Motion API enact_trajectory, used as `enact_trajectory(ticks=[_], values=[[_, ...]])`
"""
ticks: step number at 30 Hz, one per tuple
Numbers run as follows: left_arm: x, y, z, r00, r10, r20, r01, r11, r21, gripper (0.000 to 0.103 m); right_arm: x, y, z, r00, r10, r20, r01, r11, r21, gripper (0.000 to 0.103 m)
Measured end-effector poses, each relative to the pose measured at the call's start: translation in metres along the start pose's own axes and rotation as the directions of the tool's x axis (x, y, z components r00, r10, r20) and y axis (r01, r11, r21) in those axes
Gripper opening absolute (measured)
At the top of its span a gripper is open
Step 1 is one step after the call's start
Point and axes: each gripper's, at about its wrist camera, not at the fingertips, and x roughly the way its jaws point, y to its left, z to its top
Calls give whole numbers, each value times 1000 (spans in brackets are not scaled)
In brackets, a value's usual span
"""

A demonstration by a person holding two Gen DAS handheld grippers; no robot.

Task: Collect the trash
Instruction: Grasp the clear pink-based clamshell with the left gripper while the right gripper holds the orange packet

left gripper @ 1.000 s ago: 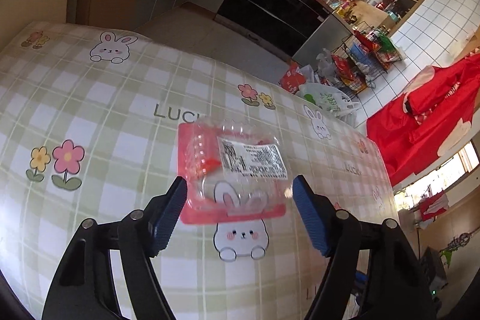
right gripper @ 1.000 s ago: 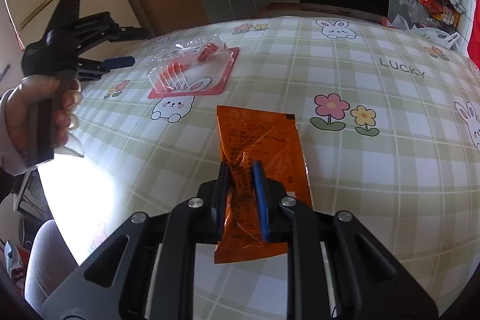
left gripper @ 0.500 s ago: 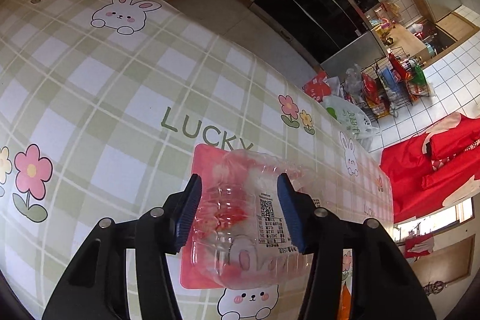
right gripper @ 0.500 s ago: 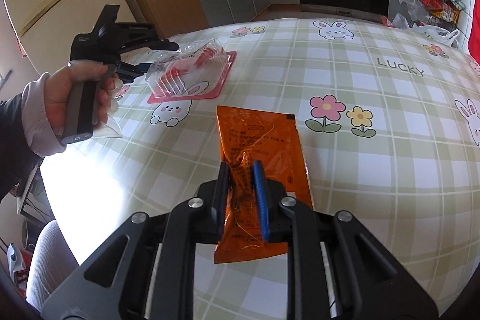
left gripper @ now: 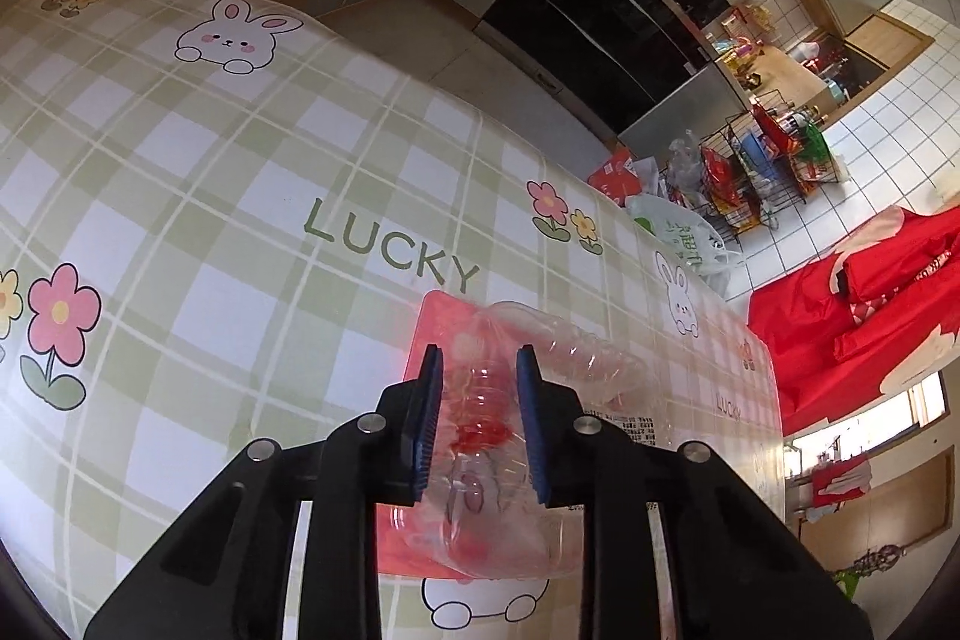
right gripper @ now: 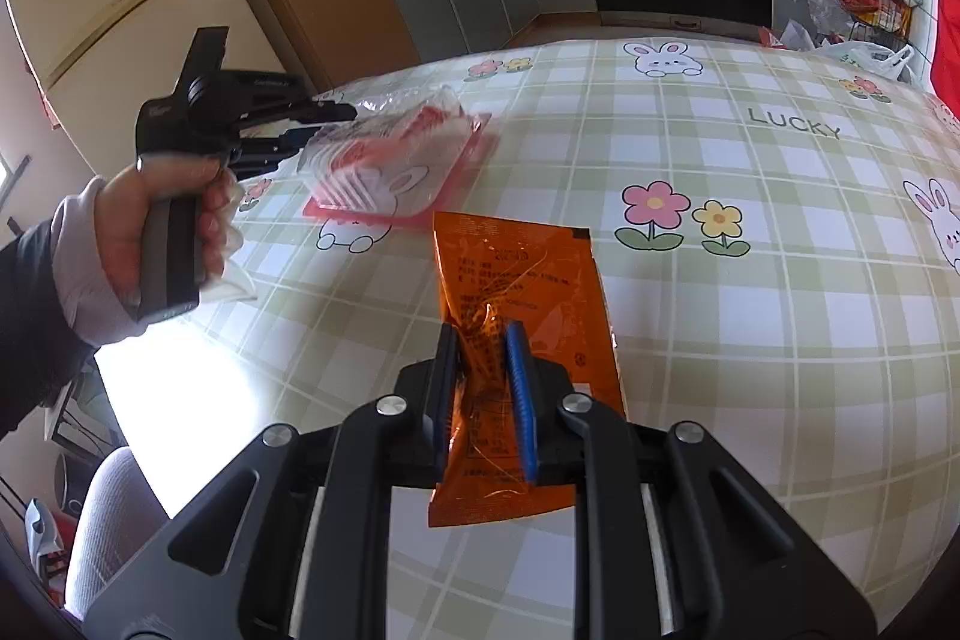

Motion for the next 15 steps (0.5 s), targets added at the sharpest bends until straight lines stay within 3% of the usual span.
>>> enact_trajectory(ticks=[7, 15], values=[[-35, -16, -25, 998, -70, -1, 70, 995, 77, 24, -20, 1, -3, 999, -3, 33, 2, 1000, 27, 20], [-110, -33, -61, 995, -93, 22, 88, 981, 174, 24, -63, 18, -15, 996, -7, 89, 4, 999, 41, 20]])
